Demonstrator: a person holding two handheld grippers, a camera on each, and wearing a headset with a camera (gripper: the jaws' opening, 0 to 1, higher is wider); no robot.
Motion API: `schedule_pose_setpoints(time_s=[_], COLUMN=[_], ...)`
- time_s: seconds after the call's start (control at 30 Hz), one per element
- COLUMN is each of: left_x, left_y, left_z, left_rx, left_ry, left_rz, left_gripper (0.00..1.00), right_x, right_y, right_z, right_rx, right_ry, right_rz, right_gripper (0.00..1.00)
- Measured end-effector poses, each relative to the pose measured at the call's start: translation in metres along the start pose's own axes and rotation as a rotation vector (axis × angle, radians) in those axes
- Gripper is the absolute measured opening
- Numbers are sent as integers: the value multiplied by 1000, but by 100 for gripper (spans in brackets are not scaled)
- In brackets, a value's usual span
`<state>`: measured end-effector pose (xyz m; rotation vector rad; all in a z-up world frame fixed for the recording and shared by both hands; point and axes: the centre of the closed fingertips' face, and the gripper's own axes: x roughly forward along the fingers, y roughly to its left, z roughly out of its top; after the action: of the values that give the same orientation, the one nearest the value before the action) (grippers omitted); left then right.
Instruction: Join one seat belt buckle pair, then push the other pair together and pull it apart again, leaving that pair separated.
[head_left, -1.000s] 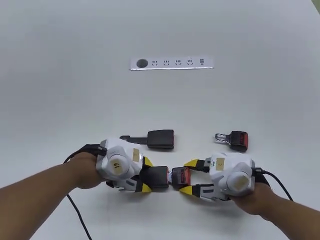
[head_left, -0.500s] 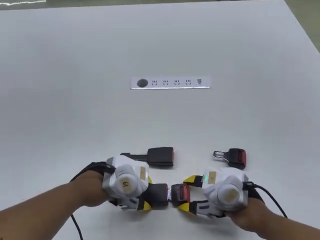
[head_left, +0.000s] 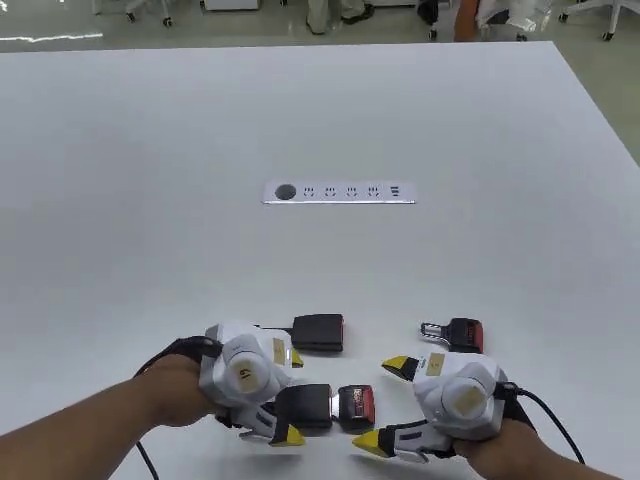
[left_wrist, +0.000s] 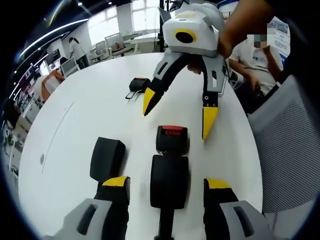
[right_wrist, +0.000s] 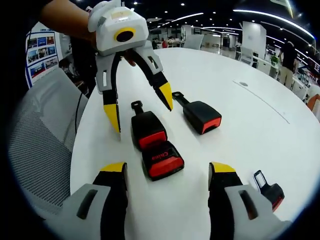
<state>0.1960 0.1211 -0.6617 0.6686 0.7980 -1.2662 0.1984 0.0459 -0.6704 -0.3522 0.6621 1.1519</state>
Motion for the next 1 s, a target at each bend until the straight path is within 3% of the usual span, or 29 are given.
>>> schedule_pose_setpoints(time_s=[0.27, 0.53, 0.7, 1.0], left_x=[-19, -27, -31, -34], left_y=[11, 21, 36, 77], left_z=[15, 17, 26, 33], left_rx=[-55, -52, -42, -30], left_ry=[-63, -70, -79, -103], left_rz=[58, 88, 105, 113], left_gripper=[69, 74, 76, 76], right_x=[-23, -51, -64, -81], right_y=[-21, -41, -59, -94], right_z=[5, 12, 11, 12], right_rx=[41, 50, 54, 79], right_ry=[-51, -76, -76, -86], right_rz=[-73, -130, -149, -170], right_gripper=[67, 70, 71, 74])
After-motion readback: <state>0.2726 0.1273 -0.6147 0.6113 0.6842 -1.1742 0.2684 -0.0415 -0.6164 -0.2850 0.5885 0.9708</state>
